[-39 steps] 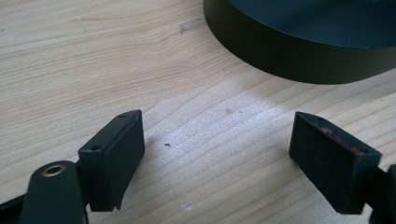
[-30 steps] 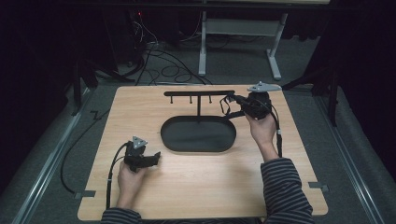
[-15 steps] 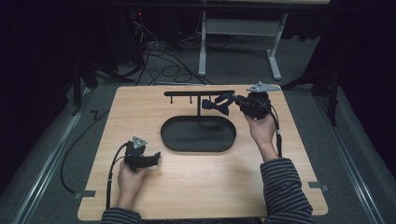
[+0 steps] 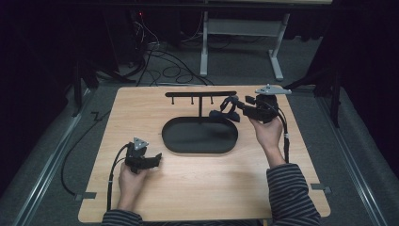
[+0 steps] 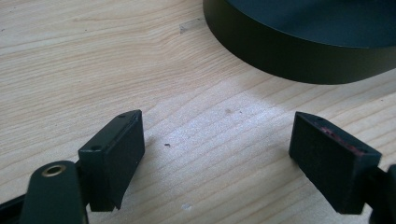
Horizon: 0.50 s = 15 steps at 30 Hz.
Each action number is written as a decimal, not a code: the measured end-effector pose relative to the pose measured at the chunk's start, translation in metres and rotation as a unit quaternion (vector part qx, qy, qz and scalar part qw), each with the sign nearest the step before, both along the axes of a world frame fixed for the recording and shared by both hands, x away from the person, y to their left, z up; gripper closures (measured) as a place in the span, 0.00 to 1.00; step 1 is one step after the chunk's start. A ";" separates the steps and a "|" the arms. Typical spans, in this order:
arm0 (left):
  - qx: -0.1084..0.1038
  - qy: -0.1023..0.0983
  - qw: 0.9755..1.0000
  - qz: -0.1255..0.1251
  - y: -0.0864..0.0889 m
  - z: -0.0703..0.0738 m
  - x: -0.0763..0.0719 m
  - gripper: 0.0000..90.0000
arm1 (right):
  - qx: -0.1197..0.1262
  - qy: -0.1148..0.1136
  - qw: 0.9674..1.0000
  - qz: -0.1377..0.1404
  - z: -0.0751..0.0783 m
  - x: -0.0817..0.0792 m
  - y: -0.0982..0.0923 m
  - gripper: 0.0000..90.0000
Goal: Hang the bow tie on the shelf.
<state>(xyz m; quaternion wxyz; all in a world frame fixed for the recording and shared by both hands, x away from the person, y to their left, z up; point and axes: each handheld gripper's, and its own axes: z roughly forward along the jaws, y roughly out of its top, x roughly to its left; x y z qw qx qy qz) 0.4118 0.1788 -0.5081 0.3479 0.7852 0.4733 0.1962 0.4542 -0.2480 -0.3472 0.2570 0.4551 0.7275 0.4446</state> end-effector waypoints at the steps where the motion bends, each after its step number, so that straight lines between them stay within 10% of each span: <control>1: 0.000 0.000 1.000 0.000 0.000 0.000 0.000 0.21 | 0.003 0.000 1.000 -0.001 0.000 -0.001 -0.002 0.60; 15: 0.000 0.000 1.000 0.000 0.000 0.000 0.000 0.21 | 0.018 -0.014 1.000 -0.001 0.003 -0.023 -0.019 0.54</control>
